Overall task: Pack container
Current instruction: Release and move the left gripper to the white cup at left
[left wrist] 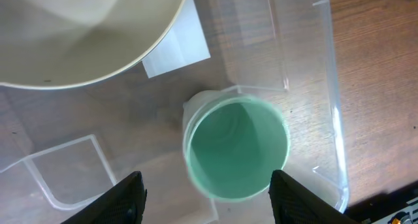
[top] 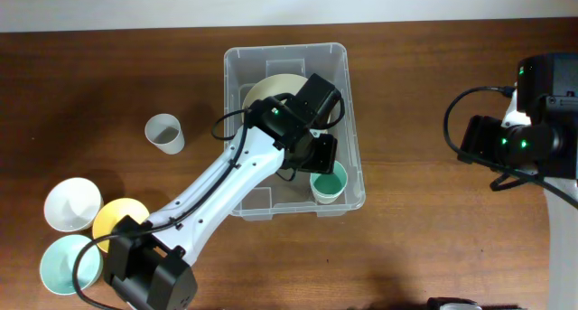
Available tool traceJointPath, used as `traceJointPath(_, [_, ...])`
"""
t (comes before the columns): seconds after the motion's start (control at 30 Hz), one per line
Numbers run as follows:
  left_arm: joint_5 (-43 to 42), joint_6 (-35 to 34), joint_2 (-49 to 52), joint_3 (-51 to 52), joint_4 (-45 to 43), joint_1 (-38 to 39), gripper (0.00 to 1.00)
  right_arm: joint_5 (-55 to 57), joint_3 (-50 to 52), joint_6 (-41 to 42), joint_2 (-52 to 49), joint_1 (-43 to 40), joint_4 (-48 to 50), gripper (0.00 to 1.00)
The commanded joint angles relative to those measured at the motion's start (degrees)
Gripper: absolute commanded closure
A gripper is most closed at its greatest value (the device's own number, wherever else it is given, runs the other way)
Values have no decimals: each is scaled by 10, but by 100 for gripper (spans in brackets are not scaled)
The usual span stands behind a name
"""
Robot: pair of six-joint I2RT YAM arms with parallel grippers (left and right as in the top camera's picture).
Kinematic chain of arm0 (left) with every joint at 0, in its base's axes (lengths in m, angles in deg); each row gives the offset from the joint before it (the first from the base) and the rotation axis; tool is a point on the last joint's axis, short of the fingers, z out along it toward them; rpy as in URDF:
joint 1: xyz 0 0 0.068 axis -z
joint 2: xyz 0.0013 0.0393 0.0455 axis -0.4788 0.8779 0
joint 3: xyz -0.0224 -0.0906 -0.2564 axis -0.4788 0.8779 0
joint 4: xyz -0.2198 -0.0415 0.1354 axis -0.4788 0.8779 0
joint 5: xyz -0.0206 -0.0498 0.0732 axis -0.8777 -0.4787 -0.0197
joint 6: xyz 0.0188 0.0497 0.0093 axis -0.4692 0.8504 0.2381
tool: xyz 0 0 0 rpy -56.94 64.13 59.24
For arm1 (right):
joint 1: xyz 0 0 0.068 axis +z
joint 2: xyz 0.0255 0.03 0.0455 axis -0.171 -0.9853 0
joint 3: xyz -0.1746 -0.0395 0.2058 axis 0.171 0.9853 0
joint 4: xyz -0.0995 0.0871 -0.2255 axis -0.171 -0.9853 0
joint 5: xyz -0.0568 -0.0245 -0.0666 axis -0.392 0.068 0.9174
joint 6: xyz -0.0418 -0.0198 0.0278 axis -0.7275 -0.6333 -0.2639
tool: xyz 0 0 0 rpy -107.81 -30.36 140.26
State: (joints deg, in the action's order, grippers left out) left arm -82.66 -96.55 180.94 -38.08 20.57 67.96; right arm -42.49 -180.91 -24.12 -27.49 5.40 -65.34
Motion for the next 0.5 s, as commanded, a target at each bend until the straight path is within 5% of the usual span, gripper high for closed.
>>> traceJointPath(0.0, [56, -3, -28, -23, 23, -38, 37, 3, 4, 0, -2, 3, 0, 26])
traceJointPath(0.13, [147, -2, -89, -61, 61, -149, 29, 3, 4, 0, -2, 3, 0, 26])
traceJointPath(0.47, [131, -2, -102, -38, 65, -462, 17, 3, 4, 0, -2, 3, 2, 26])
